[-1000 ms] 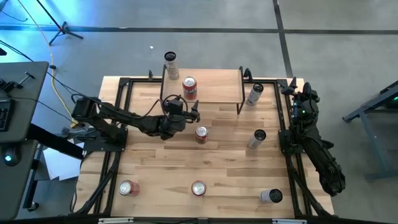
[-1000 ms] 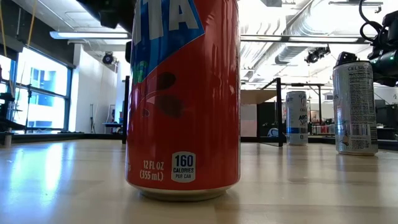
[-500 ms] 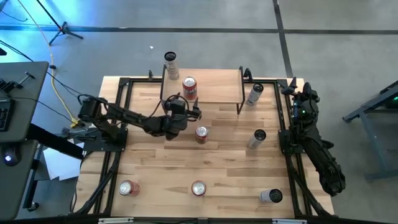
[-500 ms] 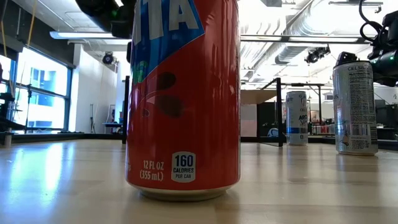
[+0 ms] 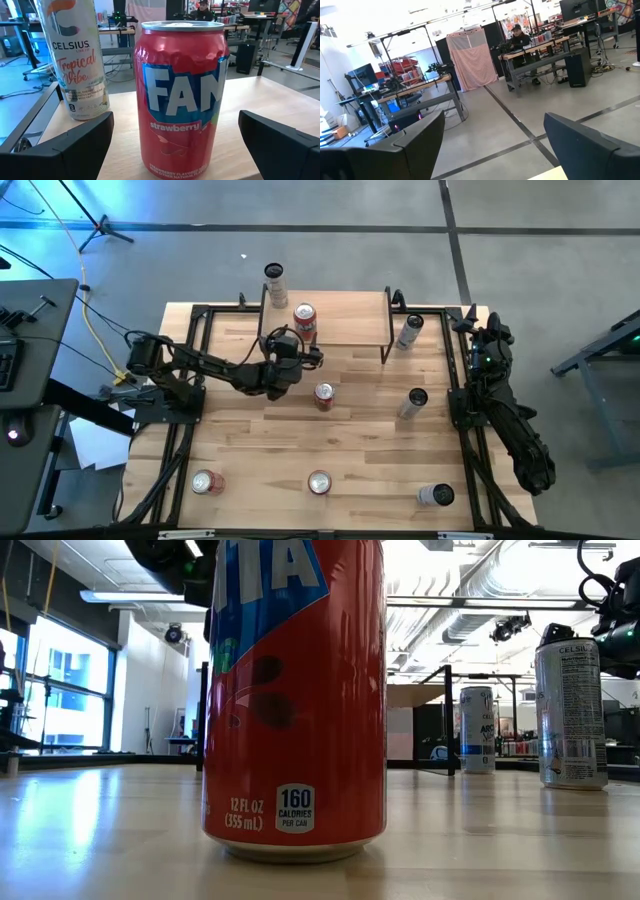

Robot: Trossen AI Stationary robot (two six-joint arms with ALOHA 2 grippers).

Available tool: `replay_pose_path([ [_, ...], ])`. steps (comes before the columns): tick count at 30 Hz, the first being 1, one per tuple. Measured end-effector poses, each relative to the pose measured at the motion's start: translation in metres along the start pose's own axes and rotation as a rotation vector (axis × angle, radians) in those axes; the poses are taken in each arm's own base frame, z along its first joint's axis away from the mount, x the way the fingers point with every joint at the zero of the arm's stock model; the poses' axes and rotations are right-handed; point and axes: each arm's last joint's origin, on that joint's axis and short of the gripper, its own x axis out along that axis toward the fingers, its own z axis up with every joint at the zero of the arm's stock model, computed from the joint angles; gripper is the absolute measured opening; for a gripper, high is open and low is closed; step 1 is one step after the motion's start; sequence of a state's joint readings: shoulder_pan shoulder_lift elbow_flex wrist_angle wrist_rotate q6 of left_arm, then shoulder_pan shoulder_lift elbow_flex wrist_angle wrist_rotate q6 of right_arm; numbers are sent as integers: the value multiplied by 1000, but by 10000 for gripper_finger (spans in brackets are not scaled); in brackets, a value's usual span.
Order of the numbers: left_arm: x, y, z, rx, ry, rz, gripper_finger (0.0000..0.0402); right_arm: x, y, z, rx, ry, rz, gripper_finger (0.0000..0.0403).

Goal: Place canned beverage on shelf
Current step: Put the red soda can on the shelf

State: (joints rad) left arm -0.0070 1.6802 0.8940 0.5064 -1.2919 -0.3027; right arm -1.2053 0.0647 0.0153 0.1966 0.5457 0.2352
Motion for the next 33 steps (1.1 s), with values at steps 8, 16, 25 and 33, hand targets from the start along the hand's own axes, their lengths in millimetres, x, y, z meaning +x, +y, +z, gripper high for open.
replay_pose_path([
  [8, 11, 3, 1, 15, 8, 7, 400, 0, 0, 0, 0, 0, 0, 328],
  [16, 17, 6, 1, 13, 8, 20, 400, 0, 0, 0, 0, 0, 0, 328],
  [25, 27, 9, 2, -41, 18, 18, 392, 0, 0, 0, 0, 1, 0, 328],
  [33, 29, 10, 1, -29, 27, 12, 354, 0, 0, 0, 0, 0, 0, 328],
])
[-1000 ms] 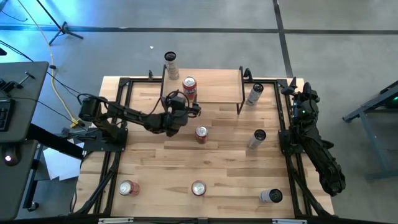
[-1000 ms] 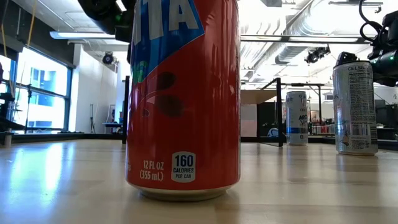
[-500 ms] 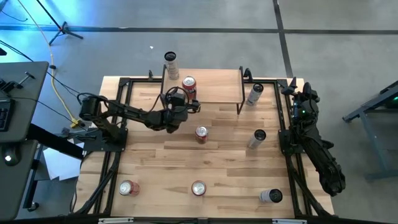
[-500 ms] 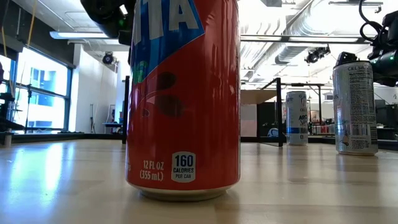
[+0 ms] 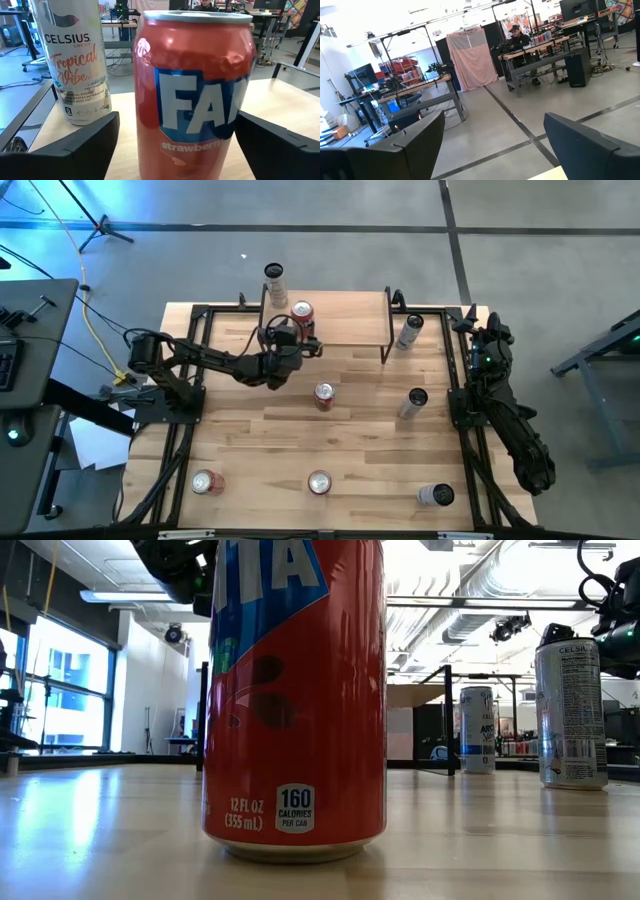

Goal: Place canned beverage on shelf
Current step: Put the red soda can on the shelf

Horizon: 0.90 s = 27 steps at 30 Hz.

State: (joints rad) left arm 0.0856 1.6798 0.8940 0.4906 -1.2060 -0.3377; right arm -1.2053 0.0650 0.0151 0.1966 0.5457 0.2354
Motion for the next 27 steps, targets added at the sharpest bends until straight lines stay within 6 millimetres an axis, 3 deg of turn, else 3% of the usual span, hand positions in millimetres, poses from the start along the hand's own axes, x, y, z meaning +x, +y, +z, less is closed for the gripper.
replay_pose_path([
  [15, 0, 0, 0, 25, 0, 0, 236, 0, 0, 0, 0, 0, 0, 328],
  [27, -4, -3, 0, -32, 6, -35, 227, 0, 0, 0, 0, 0, 0, 328],
])
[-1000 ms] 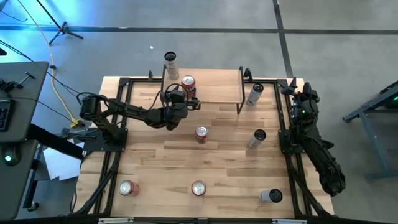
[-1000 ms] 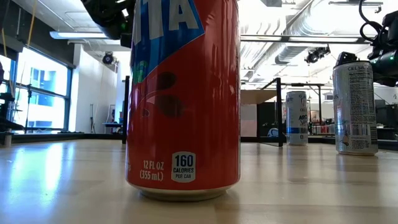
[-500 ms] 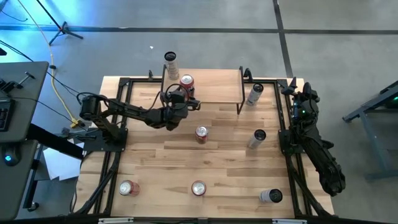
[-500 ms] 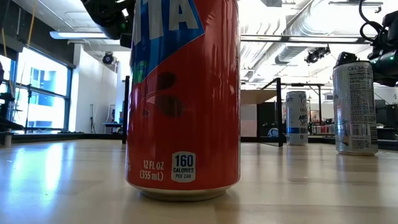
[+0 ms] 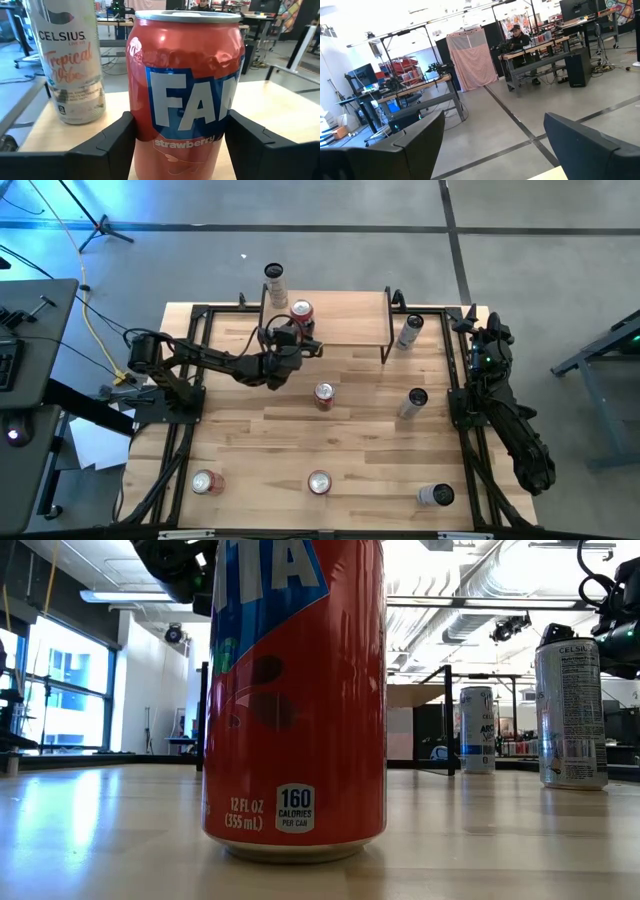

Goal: Place canned beverage on shelf
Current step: Put the red soda can on the shelf

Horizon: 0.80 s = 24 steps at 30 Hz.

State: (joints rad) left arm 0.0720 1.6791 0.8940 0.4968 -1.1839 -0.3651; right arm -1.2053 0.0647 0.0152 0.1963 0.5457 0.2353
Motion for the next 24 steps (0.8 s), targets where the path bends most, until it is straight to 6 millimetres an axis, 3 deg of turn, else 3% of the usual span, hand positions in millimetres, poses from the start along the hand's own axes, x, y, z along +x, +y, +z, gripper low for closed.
replay_pose_path([
  [12, -9, -4, 0, -1, -7, -16, 243, 0, 0, 0, 0, 0, 0, 328],
  [24, -13, -5, 1, -45, -22, -5, 365, 0, 0, 0, 0, 0, 0, 328],
])
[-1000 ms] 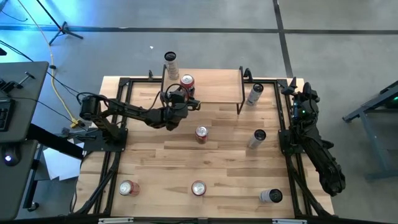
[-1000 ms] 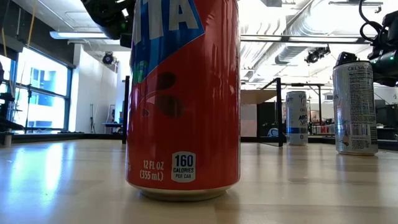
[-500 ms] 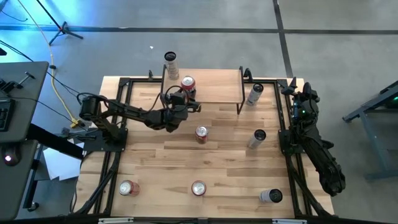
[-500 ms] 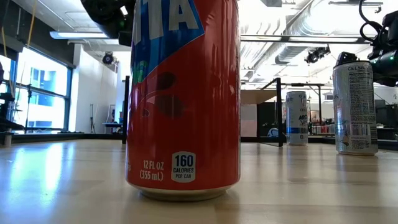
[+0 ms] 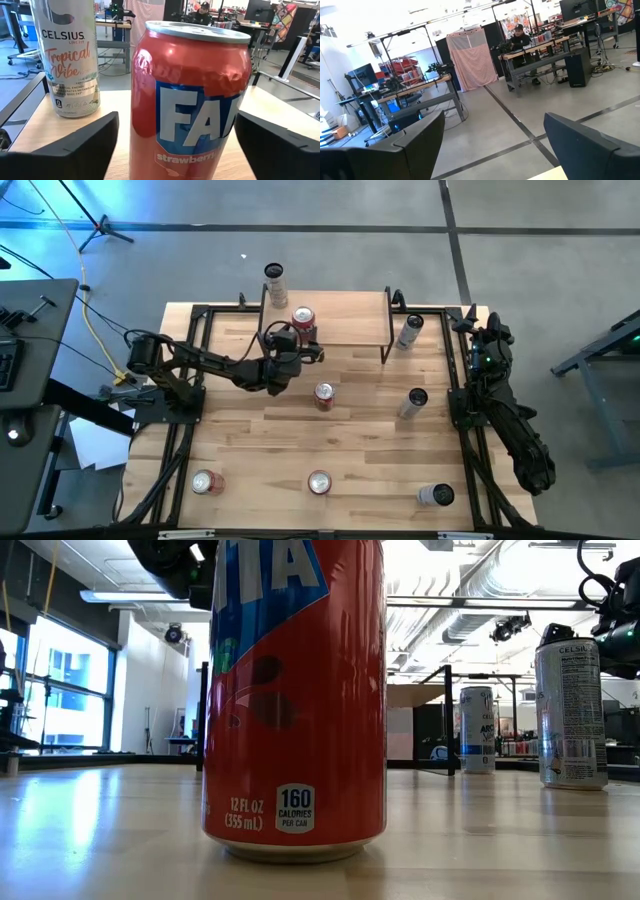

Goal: Place canned beverage on shelf
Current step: Put the red soda can on the shelf

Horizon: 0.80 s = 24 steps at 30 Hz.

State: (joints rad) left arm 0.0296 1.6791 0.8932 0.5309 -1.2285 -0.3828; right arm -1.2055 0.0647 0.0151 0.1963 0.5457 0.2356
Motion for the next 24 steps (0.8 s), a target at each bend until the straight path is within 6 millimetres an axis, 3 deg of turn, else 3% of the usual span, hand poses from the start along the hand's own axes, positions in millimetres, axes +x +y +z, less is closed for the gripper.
replay_pose_path([
  [4, 4, 2, 0, 25, -1, 11, 396, 0, 0, 0, 0, 0, 0, 328],
  [16, 31, 11, 3, 36, 36, -26, 400, 0, 0, 0, 0, 0, 0, 328],
  [24, 38, 16, 3, 49, 41, -3, 397, 0, 0, 0, 0, 0, 0, 328],
])
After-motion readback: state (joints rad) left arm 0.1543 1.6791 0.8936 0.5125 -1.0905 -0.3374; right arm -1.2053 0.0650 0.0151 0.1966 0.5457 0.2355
